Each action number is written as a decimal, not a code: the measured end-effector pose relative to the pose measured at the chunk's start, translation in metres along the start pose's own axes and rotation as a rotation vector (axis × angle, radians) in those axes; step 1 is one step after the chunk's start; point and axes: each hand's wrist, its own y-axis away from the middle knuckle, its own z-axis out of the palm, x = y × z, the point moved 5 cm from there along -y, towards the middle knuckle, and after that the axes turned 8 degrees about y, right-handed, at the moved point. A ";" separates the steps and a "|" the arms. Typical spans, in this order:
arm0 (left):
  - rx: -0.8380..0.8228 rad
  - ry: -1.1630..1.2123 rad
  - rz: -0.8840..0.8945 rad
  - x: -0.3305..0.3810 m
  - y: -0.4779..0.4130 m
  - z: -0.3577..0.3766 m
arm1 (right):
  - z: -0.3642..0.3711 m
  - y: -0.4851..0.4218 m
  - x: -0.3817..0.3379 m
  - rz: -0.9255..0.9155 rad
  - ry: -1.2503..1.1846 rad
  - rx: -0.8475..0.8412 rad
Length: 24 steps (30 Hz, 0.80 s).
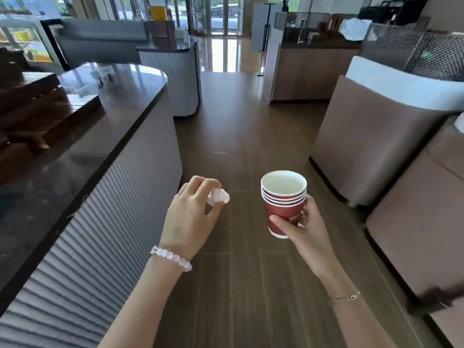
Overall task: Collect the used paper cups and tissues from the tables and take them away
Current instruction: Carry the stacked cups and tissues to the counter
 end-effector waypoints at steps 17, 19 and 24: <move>-0.020 0.052 0.066 -0.139 -0.274 0.136 | 0.037 -0.319 0.049 0.032 0.017 0.062; -0.019 0.068 0.071 -0.159 -0.315 0.151 | 0.043 -0.365 0.052 0.035 0.027 0.079; -0.006 0.102 0.114 -0.197 -0.416 0.184 | 0.055 -0.476 0.048 0.043 0.028 0.104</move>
